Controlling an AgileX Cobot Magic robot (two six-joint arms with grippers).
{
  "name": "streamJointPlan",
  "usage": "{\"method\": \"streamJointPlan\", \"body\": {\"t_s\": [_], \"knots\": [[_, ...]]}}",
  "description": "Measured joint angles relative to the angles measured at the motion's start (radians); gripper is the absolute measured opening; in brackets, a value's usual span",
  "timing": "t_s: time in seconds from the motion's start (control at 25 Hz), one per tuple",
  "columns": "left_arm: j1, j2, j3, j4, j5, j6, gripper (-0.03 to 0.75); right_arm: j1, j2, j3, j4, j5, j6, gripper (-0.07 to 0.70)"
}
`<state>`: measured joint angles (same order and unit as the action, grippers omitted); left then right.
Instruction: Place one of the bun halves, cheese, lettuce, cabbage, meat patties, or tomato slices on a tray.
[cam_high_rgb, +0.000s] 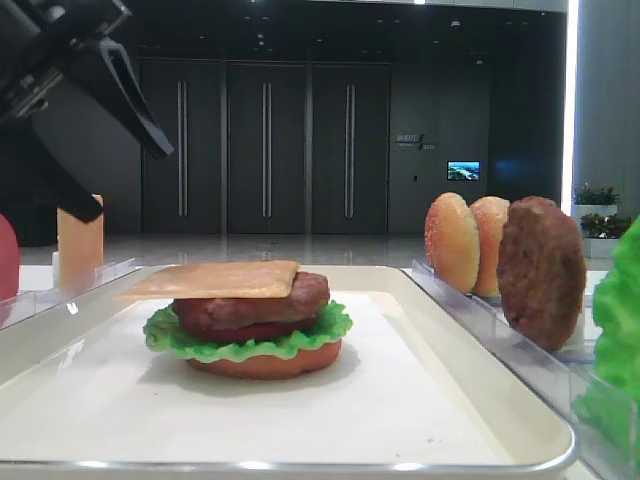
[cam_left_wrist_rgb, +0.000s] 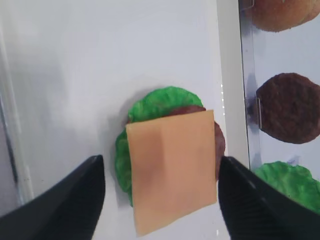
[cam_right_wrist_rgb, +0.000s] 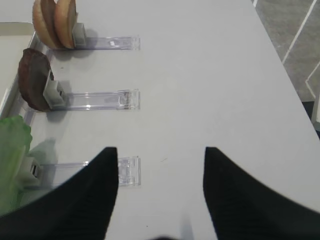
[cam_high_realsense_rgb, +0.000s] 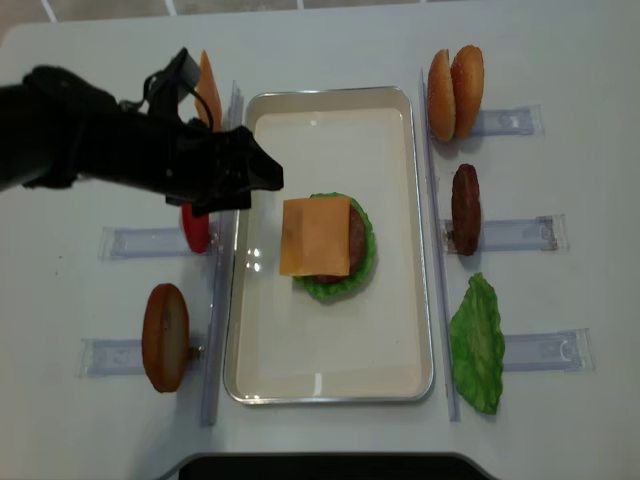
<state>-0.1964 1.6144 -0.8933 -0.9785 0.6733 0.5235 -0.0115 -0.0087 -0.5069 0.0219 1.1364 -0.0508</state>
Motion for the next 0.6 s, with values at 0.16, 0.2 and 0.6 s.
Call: {"method": "streamJointPlan", "body": {"t_s": [0.16, 0.2, 0.6], "knots": [[-0.003, -0.014, -0.219, 0.455, 0.140, -0.412, 0.510, 0.000, 0.000, 0.000, 0.000, 0.000, 0.000, 0.368], [-0.008, -0.011, -0.269, 0.587, 0.194, -0.513, 0.506, 0.000, 0.000, 0.000, 0.000, 0.000, 0.000, 0.368], [0.007, 0.016, -0.487, 1.022, 0.408, -0.765, 0.498, 0.000, 0.000, 0.000, 0.000, 0.000, 0.000, 0.368]]}}
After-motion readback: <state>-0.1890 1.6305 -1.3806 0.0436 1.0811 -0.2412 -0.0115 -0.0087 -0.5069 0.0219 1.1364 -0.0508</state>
